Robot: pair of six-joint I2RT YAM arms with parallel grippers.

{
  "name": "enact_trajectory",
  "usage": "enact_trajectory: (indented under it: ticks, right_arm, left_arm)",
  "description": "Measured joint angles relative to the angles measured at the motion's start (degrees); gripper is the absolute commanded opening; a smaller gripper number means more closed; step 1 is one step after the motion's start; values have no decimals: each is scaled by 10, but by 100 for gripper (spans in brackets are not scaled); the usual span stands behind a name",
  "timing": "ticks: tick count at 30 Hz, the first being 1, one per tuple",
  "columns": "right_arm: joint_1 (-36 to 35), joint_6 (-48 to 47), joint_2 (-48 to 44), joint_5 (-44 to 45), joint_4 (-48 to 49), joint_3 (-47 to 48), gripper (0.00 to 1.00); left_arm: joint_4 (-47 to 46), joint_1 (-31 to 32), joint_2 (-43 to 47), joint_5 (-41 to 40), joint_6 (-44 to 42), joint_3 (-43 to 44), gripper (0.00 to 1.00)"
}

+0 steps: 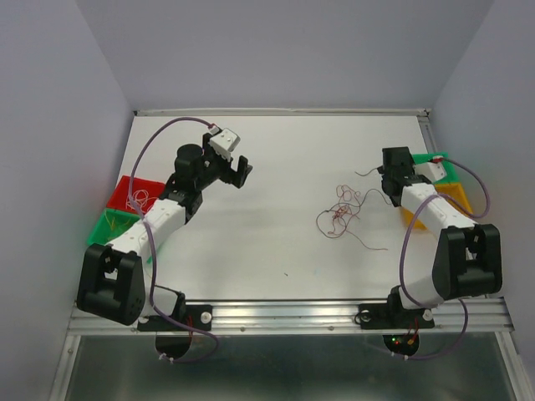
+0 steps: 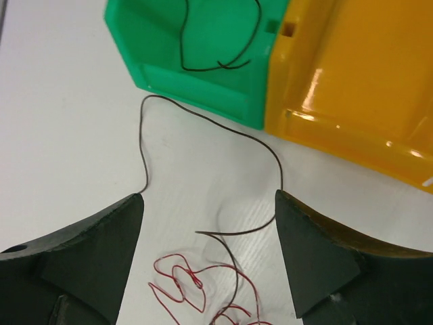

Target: Untangle the cables

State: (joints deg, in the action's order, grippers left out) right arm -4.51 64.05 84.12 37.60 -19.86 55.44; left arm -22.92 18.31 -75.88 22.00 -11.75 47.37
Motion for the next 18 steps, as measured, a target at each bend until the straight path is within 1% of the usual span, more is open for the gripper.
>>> enact_trajectory:
  ticks: [3, 7, 11, 13, 14, 15, 16, 18]
  right_arm:
    - [0, 33, -23, -18, -9, -37, 84]
    - [0, 62, -31, -37, -11, -45, 84]
    - [0, 82, -12, -55, -7, -45, 82]
    - [-1, 95, 15, -66, -5, -45, 80]
    - [-1, 101, 26, -69, -4, -45, 78]
    - [-1, 106, 37, -73, -3, -45, 73]
    - [-1, 112, 47, -76, -2, -45, 66]
    - [-3, 123, 63, -82, -1, -46, 62]
  left_arm:
    - [0, 0, 0, 0, 0, 0, 99]
    - [0, 0, 5, 0, 0, 0, 99]
    - [0, 0, 12, 0, 0, 0, 99]
    - [0, 0, 14, -2, 0, 0, 99]
    - [0, 0, 14, -2, 0, 0, 99]
    - [0, 0, 14, -4, 0, 0, 99]
    - [0, 0, 14, -5, 0, 0, 99]
    - [0, 0, 14, -7, -1, 0, 99]
